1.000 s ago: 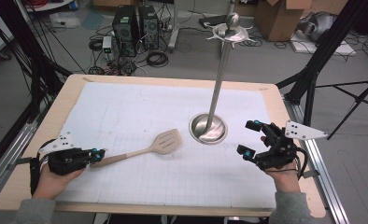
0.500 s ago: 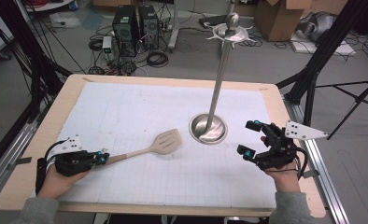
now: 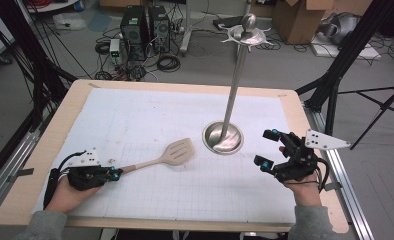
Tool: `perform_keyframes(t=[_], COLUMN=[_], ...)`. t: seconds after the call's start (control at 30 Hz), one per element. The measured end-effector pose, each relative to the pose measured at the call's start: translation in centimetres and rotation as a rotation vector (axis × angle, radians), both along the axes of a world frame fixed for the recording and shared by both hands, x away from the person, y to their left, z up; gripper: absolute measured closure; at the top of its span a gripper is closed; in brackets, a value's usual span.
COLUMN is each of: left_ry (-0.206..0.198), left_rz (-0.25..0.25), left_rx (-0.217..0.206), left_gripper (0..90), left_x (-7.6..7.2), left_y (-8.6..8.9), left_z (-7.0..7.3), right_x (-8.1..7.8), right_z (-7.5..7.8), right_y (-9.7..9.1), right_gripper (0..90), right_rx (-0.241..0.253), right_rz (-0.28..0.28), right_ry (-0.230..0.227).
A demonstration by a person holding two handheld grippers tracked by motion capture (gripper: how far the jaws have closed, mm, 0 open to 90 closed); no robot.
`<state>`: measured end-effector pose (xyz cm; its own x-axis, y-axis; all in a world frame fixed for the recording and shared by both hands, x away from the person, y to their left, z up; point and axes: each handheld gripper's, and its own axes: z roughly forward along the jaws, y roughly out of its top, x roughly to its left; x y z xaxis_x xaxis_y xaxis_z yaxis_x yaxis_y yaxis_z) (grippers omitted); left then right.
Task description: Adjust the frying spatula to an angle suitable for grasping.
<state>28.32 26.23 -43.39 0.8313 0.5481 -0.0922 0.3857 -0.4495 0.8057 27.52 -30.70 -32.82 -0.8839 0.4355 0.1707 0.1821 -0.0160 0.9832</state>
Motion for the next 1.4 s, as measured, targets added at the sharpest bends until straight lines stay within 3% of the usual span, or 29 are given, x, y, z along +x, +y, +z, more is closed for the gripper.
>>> perform_keyframes(t=[0.4,0.87,1.13,1.4], left_ry=[0.033,0.034,0.045,0.035], left_rz=[0.009,0.045,0.067,0.067], left_rx=[0.046,0.059,0.003,0.013], left_gripper=[89.6,89.6,89.6,89.6], left_x=[0.4,0.8,1.4,1.7], left_y=[0.0,0.1,0.9,1.0], left_z=[-0.8,-0.8,-1.1,-1.1], right_x=[0.0,0.0,0.2,0.1], right_z=[0.0,-0.2,-0.3,-0.3], right_y=[0.0,-0.1,0.0,-0.1], right_gripper=[2.5,2.5,2.5,2.5], right_rx=[-0.002,0.000,-0.006,-0.003], right_rz=[0.001,-0.002,0.001,-0.003], right_ry=[0.005,0.015,0.009,0.016])
